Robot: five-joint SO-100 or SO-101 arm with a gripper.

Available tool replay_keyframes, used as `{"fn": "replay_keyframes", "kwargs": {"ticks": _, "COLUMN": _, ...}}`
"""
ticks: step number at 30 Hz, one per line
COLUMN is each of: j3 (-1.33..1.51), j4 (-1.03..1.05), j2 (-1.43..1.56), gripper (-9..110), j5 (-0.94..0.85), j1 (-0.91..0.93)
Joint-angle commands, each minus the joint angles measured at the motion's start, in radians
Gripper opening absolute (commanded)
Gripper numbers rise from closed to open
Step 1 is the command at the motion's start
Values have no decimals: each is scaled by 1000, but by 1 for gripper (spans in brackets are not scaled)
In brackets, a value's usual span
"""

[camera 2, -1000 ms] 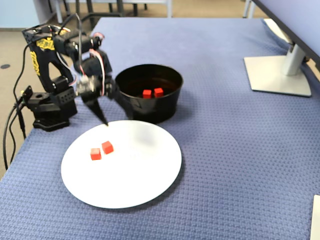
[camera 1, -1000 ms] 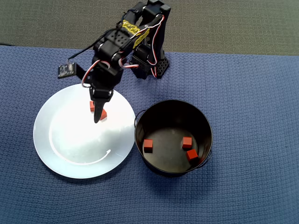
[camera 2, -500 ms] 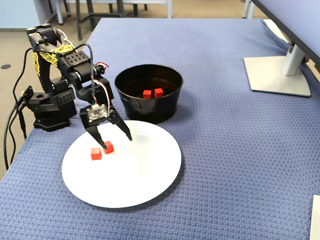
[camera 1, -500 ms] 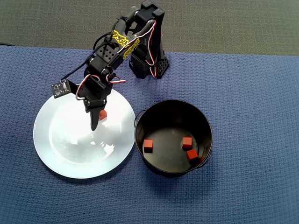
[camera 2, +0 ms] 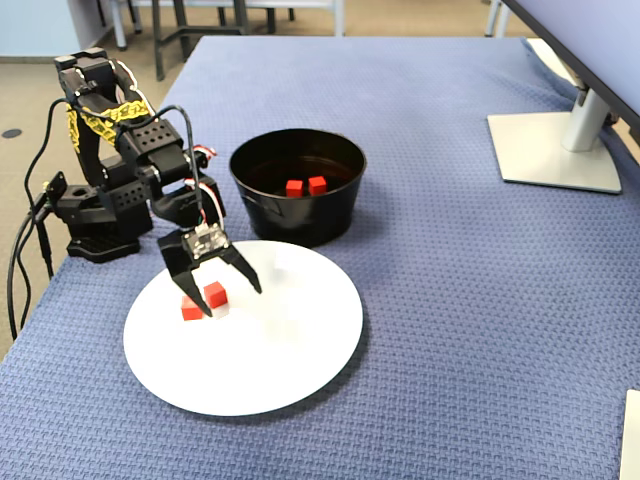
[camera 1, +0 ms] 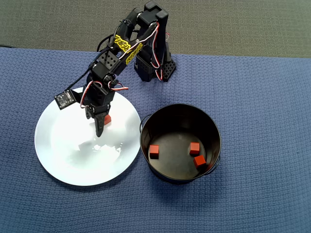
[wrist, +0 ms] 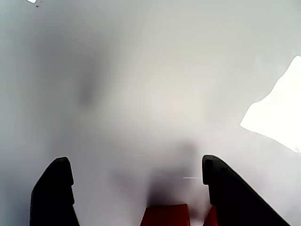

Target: Pick up the red cubes from the white plate and place them in the black recipient

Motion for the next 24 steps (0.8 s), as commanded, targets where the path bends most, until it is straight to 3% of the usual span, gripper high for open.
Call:
{"fn": "replay_keyframes", "kwargs": {"ticks": 1, "j3": 6, "j4": -34, "j2": 11, "gripper": 30, "j5": -26, "j1": 6}}
{"fn": "replay_keyframes", "kwargs": {"ticks": 24, "j3": 74, "j4": -20, "j2": 66, "gripper": 28, "j5": 80, "j1": -48}}
